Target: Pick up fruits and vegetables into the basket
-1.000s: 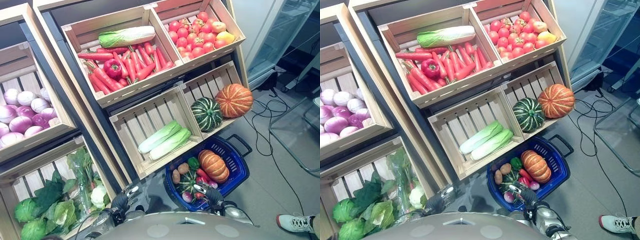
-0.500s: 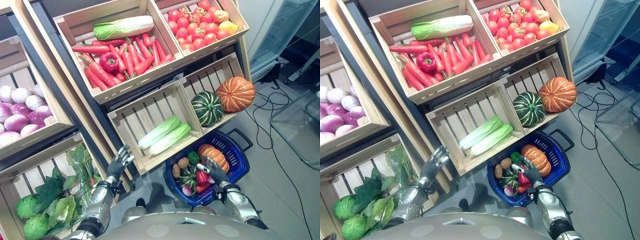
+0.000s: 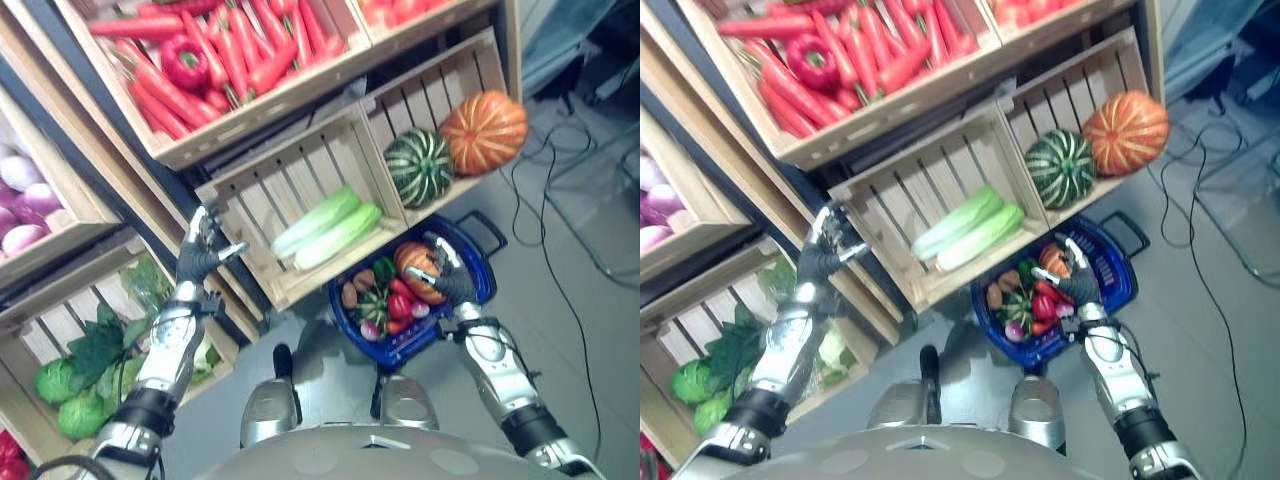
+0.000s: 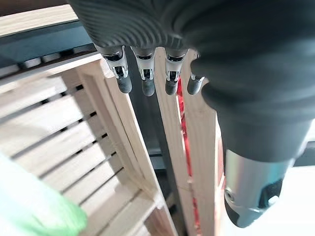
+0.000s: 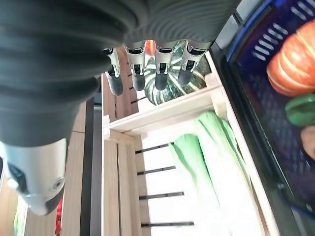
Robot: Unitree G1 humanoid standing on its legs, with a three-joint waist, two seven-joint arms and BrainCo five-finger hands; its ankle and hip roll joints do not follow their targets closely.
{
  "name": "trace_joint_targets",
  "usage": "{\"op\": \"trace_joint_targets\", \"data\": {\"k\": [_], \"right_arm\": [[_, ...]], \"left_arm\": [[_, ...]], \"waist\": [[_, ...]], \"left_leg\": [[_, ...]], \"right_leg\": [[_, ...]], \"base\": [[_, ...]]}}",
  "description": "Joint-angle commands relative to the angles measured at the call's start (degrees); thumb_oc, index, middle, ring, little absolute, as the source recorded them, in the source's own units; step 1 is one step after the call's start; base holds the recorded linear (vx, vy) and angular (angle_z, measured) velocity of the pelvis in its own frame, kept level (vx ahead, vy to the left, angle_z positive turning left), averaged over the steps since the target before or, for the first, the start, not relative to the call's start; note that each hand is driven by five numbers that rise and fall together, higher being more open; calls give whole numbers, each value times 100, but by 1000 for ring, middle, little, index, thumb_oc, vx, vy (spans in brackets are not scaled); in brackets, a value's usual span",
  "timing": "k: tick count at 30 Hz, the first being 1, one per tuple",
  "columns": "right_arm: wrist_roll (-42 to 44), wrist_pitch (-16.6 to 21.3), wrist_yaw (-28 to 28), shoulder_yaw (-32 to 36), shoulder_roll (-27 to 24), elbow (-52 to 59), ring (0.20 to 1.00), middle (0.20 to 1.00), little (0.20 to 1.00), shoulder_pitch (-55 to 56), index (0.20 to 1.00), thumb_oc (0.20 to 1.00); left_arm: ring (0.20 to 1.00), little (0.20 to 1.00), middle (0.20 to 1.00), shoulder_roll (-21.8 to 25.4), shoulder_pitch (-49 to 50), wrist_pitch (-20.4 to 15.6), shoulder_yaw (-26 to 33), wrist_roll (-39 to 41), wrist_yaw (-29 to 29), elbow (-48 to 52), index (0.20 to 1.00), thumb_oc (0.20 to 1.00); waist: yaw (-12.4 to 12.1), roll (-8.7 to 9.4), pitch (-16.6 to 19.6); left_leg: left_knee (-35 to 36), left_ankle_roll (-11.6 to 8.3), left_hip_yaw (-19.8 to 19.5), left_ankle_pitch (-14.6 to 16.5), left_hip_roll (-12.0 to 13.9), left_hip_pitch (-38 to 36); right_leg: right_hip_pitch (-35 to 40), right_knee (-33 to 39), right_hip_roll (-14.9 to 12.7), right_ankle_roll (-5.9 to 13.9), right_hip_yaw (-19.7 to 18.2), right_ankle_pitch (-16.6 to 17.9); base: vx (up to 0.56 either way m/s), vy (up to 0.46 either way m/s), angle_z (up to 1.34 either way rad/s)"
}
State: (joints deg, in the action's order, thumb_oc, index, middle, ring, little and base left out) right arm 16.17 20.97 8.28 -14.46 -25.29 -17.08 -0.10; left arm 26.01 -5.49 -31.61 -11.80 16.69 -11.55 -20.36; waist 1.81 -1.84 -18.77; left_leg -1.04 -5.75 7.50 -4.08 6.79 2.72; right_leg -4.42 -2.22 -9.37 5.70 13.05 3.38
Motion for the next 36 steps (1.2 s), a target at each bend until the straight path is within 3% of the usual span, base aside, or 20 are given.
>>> {"op": "trace_joint_targets", "data": {"k": [1, 6, 12, 20, 27, 30, 36], "right_arm": [[-124, 353, 440, -156, -176, 778, 1000, 1000, 1000, -368, 1000, 1000], [-22, 220, 727, -313, -422, 962, 1000, 1000, 1000, -868, 1000, 1000], [-12, -97, 803, -462, -527, 1085, 1000, 1000, 1000, -1465, 1000, 1000], [-53, -318, 705, -589, -632, 1173, 1000, 1000, 1000, -1979, 1000, 1000], [-161, -453, 692, -655, -643, 1246, 1000, 1000, 1000, -2205, 1000, 1000], [-136, -568, 632, -630, -700, 1341, 1000, 1000, 1000, -2317, 1000, 1000], [-68, -717, 612, -628, -784, 1399, 1000, 1000, 1000, -2438, 1000, 1000]], "left_arm": [[1000, 1000, 1000, 346, -552, -92, -229, -1217, -1155, 288, 1000, 1000], [1000, 1000, 1000, 565, -1508, 676, -669, -1927, -2114, -169, 1000, 1000], [1000, 1000, 1000, 657, -2531, 1354, -938, -2413, -2632, -814, 1000, 1000], [1000, 1000, 1000, 651, -3369, 1848, -998, -2477, -2782, -1521, 1000, 1000], [1000, 1000, 1000, 552, -3811, 2169, -784, -1948, -2799, -2295, 1000, 1000], [1000, 1000, 1000, 645, -4115, 2602, -733, -1932, -2855, -2640, 1000, 1000], [1000, 1000, 1000, 831, -4474, 3019, -619, -1577, -2842, -3217, 1000, 1000]], "waist": [[153, 201, -293], [286, 190, -609], [449, 226, -925], [605, 200, -1102], [719, 168, -1102], [801, 176, -1102], [920, 175, -1102]], "left_leg": [[-992, 199, 106, 503, -7, 403], [-1296, 161, 151, 454, -15, 972], [-1542, 113, 281, 405, -15, 1540], [-2004, 55, 432, 480, 11, 2342], [-2162, 29, 529, 466, 24, 2812], [-2259, 3, 558, 469, 35, 3058], [-2362, -16, 608, 463, 72, 3350]], "right_leg": [[-580, -1345, -113, -71, -215, -612], [-1260, -1779, -91, -89, -311, -648], [-1906, -2133, -47, -106, -416, -683], [-2757, -2661, 25, -162, -548, -826], [-3246, -2766, 76, -187, -636, -813], [-3489, -2800, 98, -202, -691, -799], [-3809, -2863, 127, -210, -788, -781]], "base": [[-110, -11, -5], [-76, 7, -8], [-74, 12, -9], [-30, 34, -10], [-6, 42, -5], [0, 48, -4], [10, 45, -3]]}}
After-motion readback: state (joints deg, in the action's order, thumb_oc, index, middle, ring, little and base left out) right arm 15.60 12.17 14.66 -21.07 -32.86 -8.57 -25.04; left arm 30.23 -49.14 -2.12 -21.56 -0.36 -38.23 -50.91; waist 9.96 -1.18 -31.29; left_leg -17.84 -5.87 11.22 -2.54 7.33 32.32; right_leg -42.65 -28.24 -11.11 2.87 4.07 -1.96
